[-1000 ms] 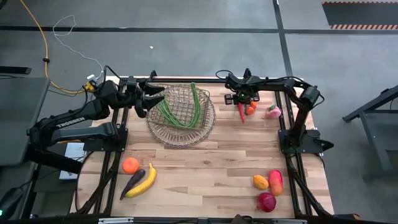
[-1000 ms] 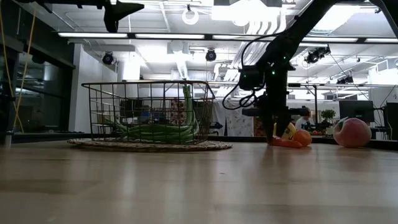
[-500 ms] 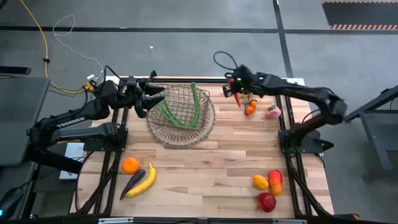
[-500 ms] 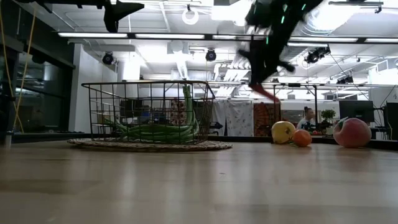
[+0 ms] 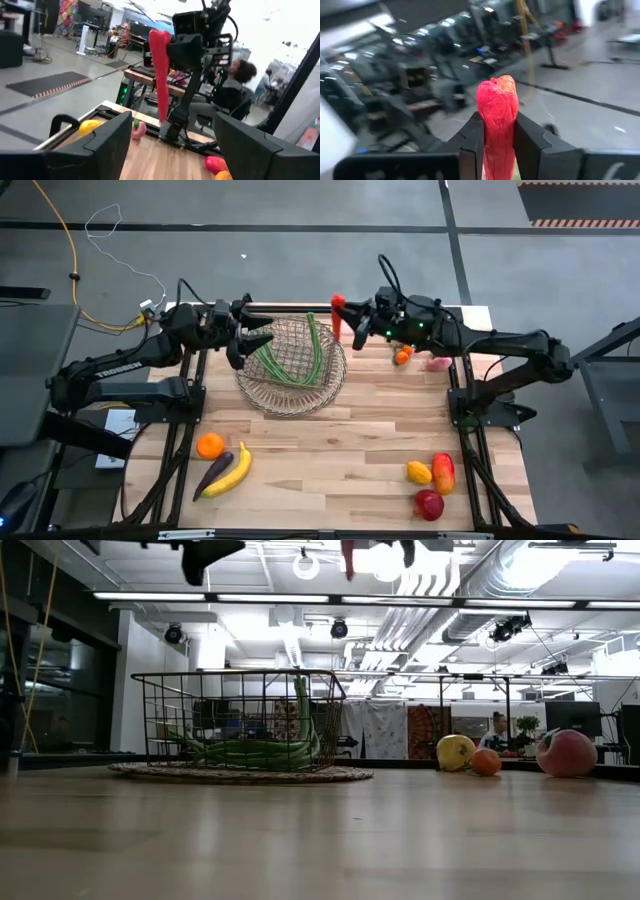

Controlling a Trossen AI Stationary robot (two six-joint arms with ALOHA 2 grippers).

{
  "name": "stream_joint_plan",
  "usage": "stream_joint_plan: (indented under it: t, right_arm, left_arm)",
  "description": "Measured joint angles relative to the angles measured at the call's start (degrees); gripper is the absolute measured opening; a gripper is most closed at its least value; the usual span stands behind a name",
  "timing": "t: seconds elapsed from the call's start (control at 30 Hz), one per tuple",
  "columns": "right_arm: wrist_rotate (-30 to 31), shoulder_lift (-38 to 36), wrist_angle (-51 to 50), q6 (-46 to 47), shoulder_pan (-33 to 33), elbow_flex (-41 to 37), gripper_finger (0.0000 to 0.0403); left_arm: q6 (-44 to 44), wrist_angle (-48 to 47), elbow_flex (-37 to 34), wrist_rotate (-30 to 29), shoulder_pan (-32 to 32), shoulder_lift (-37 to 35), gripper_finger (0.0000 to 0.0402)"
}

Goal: Build produce basket
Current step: Put the orange carrot into the wire basket

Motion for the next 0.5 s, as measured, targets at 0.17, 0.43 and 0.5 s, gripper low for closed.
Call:
stream_joint_plan:
  t: [0.17,0.43,0.5]
  right_arm:
    - [-2.5,2.4,5.5,0.3,2.4,0.0,0.0064]
    - [-5.5,6.3,13.7,0.3,5.2,0.0,0.0064]
    - [-5.6,7.2,13.9,0.3,5.2,0.0,0.0064]
  left_arm:
    - [4.2,-0.1,4.6,0.0,-2.4,5.6,0.0267]
    - [5.1,0.2,9.1,0.0,-7.1,14.7,0.0299]
    - [5.1,0.3,10.4,0.0,-7.9,17.0,0.0310]
